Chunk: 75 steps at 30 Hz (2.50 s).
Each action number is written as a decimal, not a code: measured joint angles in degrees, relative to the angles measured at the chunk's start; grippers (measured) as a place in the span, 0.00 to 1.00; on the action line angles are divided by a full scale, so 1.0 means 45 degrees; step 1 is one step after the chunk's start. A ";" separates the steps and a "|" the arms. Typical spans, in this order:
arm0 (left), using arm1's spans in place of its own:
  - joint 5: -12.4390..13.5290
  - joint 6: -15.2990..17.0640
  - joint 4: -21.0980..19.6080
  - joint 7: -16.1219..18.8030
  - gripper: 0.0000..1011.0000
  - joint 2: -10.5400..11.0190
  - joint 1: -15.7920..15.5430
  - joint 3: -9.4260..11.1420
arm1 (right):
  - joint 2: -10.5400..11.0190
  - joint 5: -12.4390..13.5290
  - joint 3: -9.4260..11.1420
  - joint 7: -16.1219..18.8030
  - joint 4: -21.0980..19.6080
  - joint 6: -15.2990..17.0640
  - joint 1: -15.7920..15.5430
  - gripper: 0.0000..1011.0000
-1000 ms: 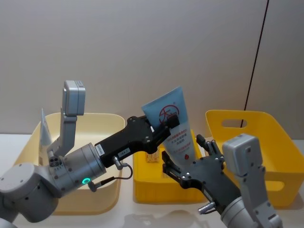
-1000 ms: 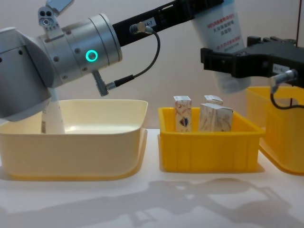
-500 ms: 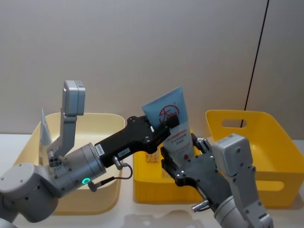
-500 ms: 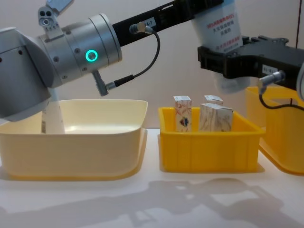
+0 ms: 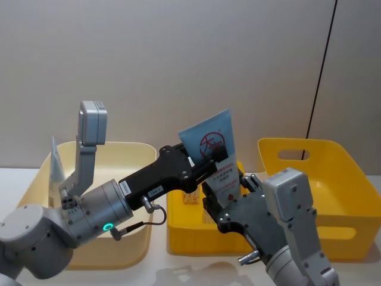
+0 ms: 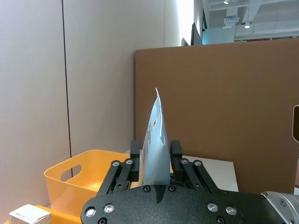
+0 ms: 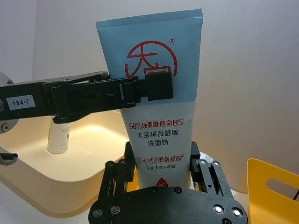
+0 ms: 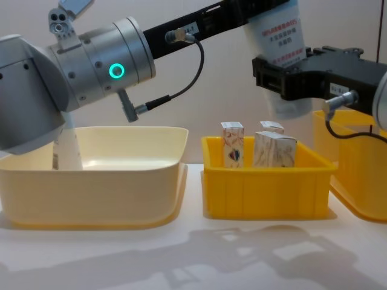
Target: Bimanual collaborative sorting of washing and personal care products
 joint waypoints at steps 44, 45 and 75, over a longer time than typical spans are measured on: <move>0.0001 0.0002 0.0000 0.0001 0.99 0.0002 0.0001 -0.0003 | -0.0461 -0.0159 0.2382 -0.1566 0.2410 -0.0970 0.0991 0.46; 0.0000 0.0002 -0.0001 0.0002 0.99 0.0002 0.0001 -0.0002 | -0.0493 -0.0159 0.2432 -0.1602 0.2498 -0.0987 0.1041 0.46; 0.0000 0.0002 0.0000 0.0001 0.99 0.0002 0.0001 -0.0002 | -0.1440 -0.0050 0.3531 -0.2686 0.3614 0.0345 0.1262 0.65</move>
